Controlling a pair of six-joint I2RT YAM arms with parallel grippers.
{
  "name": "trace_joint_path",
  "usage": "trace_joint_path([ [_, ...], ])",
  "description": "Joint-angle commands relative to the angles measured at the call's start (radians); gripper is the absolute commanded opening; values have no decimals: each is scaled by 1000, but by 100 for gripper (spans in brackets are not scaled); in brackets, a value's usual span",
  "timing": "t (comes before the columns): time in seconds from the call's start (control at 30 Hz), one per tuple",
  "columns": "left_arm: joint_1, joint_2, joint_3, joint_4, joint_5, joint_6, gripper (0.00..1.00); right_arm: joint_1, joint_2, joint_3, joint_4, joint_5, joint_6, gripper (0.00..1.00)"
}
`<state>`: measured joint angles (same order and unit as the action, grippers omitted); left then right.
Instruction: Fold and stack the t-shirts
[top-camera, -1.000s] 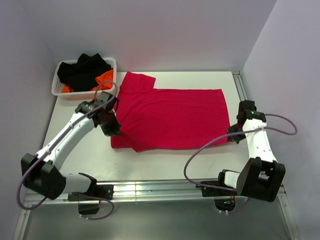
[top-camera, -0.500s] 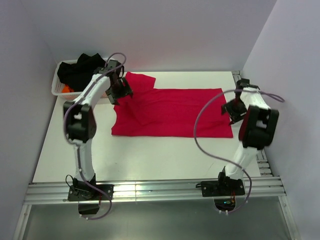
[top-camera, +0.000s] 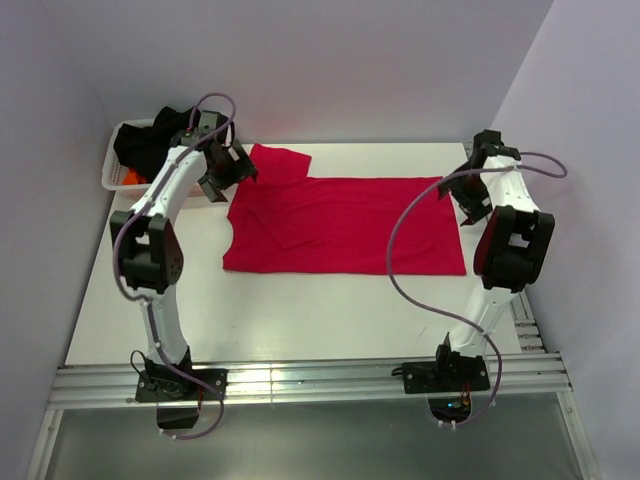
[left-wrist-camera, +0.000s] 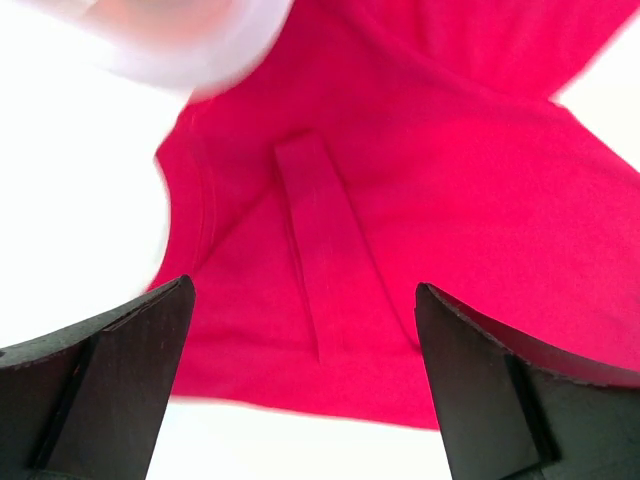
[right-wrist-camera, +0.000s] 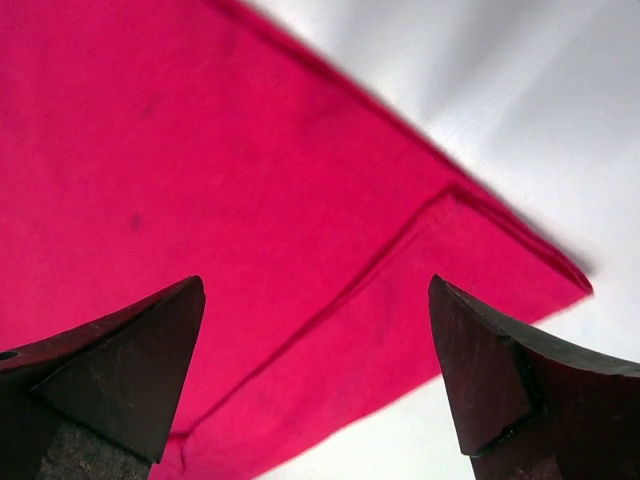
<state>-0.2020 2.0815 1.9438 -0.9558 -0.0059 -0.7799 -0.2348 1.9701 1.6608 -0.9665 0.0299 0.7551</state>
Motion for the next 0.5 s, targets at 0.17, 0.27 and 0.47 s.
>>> trace_joint_path([
  [0.17,-105,-268,-294,111,-4,-58,74,87,-281,-117,-20,48,-51,100],
  [0.27,-157,-276,-431,248,91,-94,59,100,-351,-211,-6,51,-57,100],
  [0.47,-253,-161,-402,278,90,-142,56,101,-464,-381,11,61,-74,100],
])
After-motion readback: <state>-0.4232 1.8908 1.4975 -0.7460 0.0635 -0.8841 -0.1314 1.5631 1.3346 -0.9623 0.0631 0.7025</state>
